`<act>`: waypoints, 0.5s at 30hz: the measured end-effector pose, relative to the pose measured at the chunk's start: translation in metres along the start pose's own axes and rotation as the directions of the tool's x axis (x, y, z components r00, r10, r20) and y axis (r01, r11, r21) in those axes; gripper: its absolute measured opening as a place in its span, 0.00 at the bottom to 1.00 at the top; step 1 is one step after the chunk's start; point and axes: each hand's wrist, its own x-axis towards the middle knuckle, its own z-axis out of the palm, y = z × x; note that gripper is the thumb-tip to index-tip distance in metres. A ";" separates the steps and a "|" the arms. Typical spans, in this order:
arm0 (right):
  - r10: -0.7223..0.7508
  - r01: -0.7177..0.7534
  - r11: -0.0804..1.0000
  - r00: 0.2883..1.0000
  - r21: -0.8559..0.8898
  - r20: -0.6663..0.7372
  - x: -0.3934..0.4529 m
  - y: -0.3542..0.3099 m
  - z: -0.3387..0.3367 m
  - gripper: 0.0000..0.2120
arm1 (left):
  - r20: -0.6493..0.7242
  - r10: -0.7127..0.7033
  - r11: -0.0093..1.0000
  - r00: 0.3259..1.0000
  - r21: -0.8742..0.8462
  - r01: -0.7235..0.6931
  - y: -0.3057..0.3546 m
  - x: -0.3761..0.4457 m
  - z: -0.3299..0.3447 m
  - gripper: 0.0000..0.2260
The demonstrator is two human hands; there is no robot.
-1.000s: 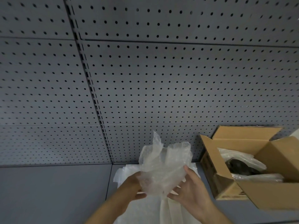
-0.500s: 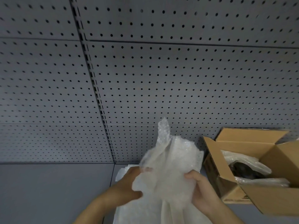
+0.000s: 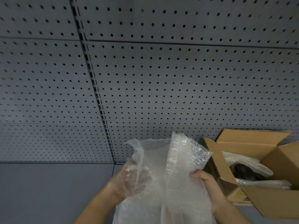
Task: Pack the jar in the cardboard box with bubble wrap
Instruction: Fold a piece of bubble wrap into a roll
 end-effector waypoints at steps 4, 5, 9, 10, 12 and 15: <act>-0.012 -0.002 0.996 0.989 -0.092 -0.147 0.004 0.000 -0.007 0.11 | 0.012 0.006 1.000 1.000 -0.013 -0.006 0.008 0.004 -0.021 0.35; -0.012 -0.009 0.993 0.983 -0.118 -0.182 0.006 0.000 -0.008 0.10 | 0.017 0.022 0.999 1.000 0.039 -0.022 0.009 0.003 -0.022 0.34; -0.078 -0.007 0.956 0.958 -0.293 -0.276 0.015 0.002 -0.008 0.18 | 0.087 0.096 0.985 0.992 0.137 -0.108 0.011 -0.005 -0.014 0.28; -0.099 -0.005 0.941 0.952 -0.338 -0.290 0.019 0.003 -0.008 0.21 | 0.135 0.080 0.982 0.988 0.159 -0.101 0.010 -0.005 -0.014 0.32; -0.143 -0.012 0.904 0.933 -0.427 -0.330 0.024 0.007 -0.002 0.23 | 0.208 0.046 0.969 0.977 0.227 -0.094 0.007 -0.007 -0.008 0.34; -0.253 -0.022 0.831 0.875 -0.556 -0.413 0.028 0.014 0.014 0.23 | 0.229 0.018 0.943 0.973 0.320 -0.092 0.001 -0.011 0.005 0.27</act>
